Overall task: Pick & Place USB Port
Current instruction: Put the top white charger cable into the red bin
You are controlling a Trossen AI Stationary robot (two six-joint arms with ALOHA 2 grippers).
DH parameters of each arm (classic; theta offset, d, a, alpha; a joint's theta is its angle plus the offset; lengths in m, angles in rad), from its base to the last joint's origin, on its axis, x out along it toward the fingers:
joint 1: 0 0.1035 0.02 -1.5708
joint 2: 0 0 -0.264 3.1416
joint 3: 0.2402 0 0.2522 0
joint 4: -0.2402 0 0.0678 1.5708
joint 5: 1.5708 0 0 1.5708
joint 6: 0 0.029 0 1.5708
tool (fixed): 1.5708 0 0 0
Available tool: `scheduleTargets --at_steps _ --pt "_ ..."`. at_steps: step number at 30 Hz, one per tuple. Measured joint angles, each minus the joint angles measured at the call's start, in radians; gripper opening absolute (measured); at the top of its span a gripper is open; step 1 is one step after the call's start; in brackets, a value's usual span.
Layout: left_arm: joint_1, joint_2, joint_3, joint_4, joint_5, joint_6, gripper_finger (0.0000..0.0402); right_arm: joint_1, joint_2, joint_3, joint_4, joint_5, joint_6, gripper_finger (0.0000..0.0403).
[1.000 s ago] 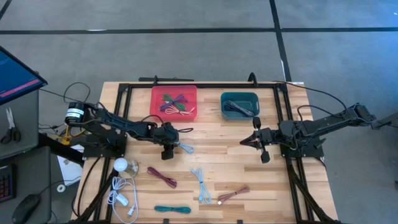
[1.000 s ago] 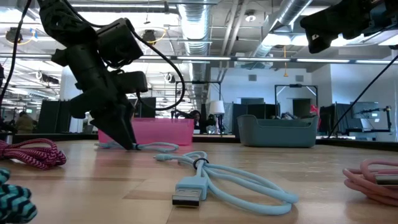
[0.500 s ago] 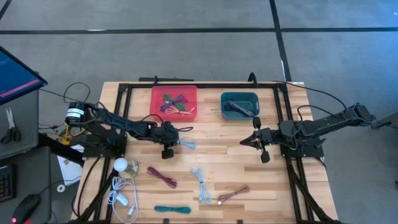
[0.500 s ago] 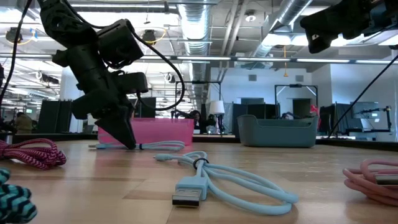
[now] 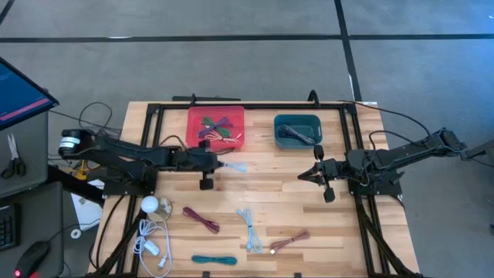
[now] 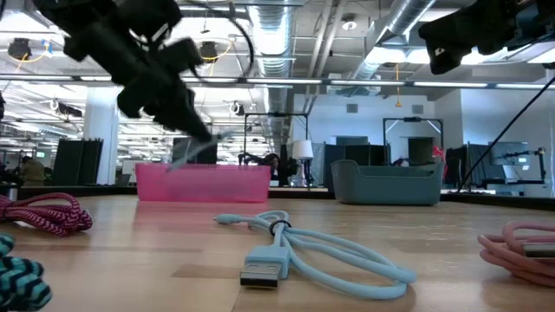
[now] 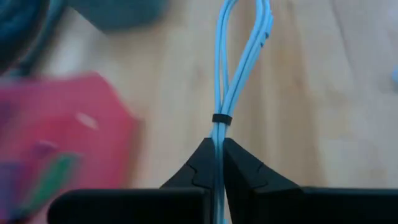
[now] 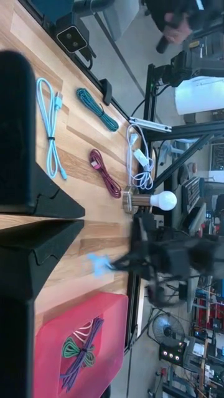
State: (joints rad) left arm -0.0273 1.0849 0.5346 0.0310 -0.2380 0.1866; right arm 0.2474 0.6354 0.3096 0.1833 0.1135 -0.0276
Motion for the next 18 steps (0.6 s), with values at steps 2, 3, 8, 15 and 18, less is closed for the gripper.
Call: scheduleTargets --at_steps 2,3,8,15,18 --pt "0.000 -0.056 0.001 0.001 -0.063 0.055 0.0012 0.000 0.000 0.000 0.000 0.000 0.000 0.0008" --pt "0.002 -0.082 0.001 0.002 -0.096 0.078 0.0012 0.000 0.000 0.000 0.000 0.000 0.000 0.0008" --pt "0.032 -0.194 0.001 0.003 -0.211 0.164 0.0012 0.000 0.000 0.000 0.000 0.000 0.000 0.0008" --pt "0.143 -0.256 0.002 0.003 -0.268 0.233 0.0012 0.000 0.000 0.000 0.000 0.000 0.000 0.0008" --pt "0.221 -0.253 0.002 0.003 -0.268 0.235 0.0012 0.000 0.000 0.000 0.000 0.000 0.001 0.0008"
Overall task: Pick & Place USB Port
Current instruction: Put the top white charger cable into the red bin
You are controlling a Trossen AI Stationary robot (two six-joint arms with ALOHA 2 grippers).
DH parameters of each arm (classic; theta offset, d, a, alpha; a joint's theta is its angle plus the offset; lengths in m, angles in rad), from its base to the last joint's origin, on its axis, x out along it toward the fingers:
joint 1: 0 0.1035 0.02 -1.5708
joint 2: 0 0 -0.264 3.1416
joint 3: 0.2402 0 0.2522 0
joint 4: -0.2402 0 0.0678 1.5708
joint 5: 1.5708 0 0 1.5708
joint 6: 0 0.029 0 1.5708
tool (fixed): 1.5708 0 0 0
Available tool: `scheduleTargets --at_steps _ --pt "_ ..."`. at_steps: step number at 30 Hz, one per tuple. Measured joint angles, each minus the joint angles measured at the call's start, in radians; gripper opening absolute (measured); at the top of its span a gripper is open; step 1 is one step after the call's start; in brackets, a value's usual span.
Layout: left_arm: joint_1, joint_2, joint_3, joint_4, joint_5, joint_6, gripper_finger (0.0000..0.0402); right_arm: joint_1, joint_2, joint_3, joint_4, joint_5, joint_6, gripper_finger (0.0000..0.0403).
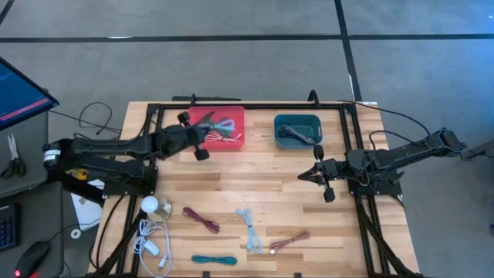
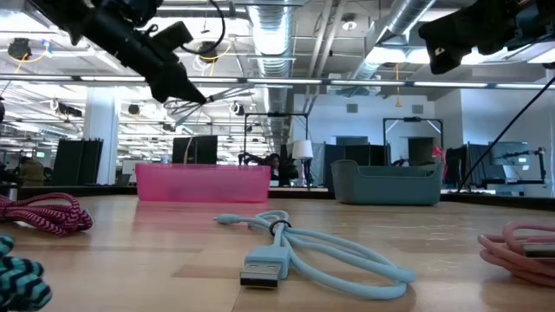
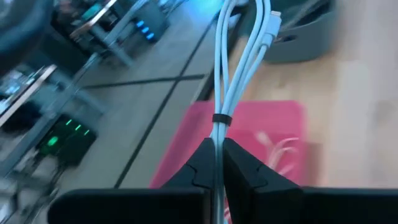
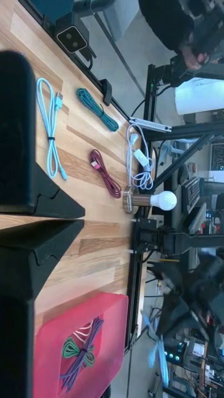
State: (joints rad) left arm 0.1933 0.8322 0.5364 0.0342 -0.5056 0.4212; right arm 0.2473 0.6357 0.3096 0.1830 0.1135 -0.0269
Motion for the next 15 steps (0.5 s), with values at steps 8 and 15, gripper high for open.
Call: scheduleTargets --at_steps 8,15 --pt "0.230 0.020 0.001 0.032 0.183 -0.047 0.0012 -0.001 0.000 0.000 0.000 0.001 0.001 0.0008" --pt "0.383 0.113 0.001 0.088 0.345 -0.078 0.0012 -0.001 0.000 0.000 0.000 0.008 0.001 0.0008"
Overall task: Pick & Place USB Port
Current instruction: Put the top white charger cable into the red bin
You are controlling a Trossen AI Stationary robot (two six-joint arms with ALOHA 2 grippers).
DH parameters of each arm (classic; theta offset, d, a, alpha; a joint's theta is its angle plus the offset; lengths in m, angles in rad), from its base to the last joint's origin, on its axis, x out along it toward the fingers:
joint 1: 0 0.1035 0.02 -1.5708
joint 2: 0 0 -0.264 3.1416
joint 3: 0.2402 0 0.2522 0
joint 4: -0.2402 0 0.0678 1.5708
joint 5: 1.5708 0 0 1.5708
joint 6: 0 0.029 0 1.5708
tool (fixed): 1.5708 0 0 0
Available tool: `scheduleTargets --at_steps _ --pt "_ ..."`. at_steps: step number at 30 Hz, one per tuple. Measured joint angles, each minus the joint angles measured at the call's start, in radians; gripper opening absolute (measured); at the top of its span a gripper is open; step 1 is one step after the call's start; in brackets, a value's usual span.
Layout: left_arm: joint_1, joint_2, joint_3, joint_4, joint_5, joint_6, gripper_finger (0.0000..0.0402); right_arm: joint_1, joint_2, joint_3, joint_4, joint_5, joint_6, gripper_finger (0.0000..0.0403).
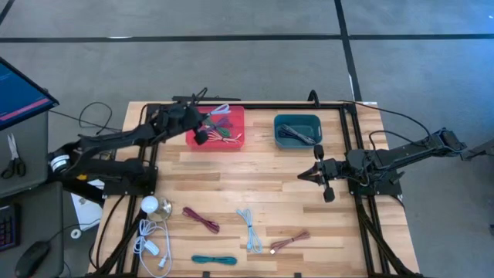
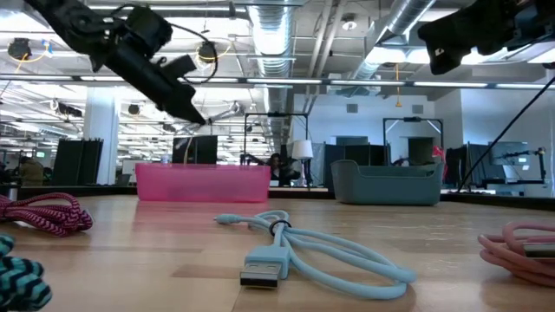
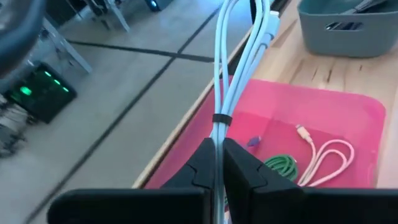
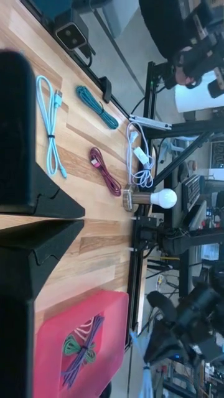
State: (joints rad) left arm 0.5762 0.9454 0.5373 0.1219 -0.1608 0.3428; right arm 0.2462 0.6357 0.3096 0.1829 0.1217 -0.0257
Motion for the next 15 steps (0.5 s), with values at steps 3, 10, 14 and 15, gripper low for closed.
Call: scheduleTargets --at_steps 3,10,14,15 --pt "0.044 0.062 0.000 0.020 0.065 -0.028 0.0012 0.000 0.000 0.000 0.000 0.009 0.000 0.0008" --pt "0.084 0.204 0.000 0.065 0.106 -0.045 0.0012 0.000 0.000 0.000 0.000 0.010 0.000 0.0008" --pt "0.098 0.265 0.000 0.074 0.108 -0.049 0.0012 0.000 0.000 0.000 0.000 0.010 0.000 0.0008" --pt "0.102 0.277 0.000 0.075 0.108 -0.056 0.0012 0.000 0.000 0.000 0.000 0.010 0.000 0.0008"
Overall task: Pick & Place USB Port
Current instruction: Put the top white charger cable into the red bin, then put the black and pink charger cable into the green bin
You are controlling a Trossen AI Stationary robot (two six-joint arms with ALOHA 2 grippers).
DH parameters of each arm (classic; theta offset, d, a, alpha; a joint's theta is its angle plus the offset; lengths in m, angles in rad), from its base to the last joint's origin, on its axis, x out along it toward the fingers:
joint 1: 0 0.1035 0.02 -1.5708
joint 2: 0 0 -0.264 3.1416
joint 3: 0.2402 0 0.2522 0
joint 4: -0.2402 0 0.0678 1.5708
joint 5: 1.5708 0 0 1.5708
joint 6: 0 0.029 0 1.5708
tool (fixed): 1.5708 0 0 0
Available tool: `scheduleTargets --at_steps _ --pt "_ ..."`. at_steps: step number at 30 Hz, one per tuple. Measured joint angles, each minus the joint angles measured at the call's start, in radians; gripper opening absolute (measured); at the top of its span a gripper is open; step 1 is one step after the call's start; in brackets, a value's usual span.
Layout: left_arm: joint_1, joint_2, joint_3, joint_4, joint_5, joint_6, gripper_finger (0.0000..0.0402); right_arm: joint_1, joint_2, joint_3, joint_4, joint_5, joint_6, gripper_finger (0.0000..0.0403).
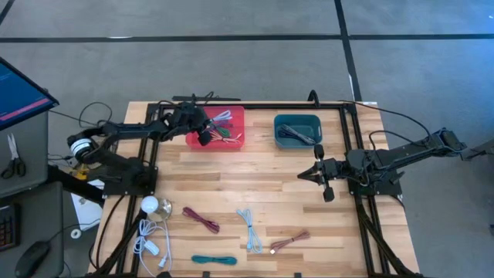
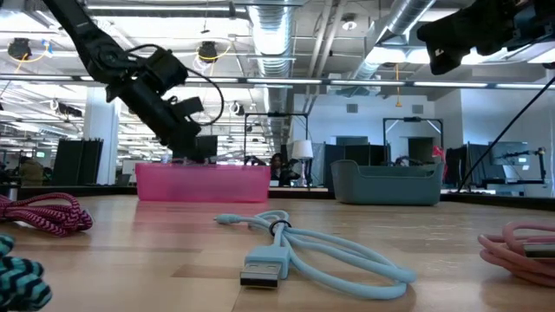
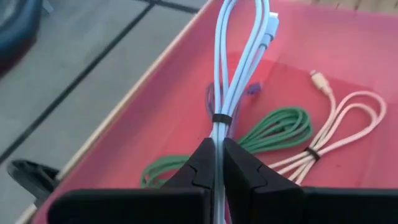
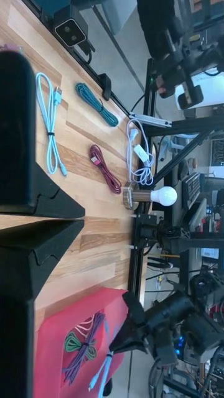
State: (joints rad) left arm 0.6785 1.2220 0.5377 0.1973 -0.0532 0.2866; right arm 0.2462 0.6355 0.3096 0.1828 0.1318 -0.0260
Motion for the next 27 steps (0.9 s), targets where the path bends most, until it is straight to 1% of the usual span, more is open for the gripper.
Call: scheduleTargets --at_steps 5,12,17,22,27 --pt "0.004 0.036 0.000 0.006 -0.001 -0.011 0.0012 0.000 0.000 0.000 -0.001 0.000 0.000 0.0008" --pt "0.004 0.044 0.000 0.011 -0.001 -0.014 0.0015 0.000 0.000 0.000 -0.001 0.000 0.000 0.0008" --pt "0.004 0.044 0.000 0.043 -0.006 -0.063 0.0044 0.000 0.000 0.000 -0.001 0.000 0.000 0.0008" --pt "0.004 0.044 0.000 0.062 -0.006 -0.068 0.0079 0.000 0.000 0.000 -0.001 0.000 0.000 0.0008" --pt "0.003 0.044 0.000 0.061 -0.006 -0.068 0.0102 0.000 0.000 0.000 -0.001 0.000 0.000 0.0008"
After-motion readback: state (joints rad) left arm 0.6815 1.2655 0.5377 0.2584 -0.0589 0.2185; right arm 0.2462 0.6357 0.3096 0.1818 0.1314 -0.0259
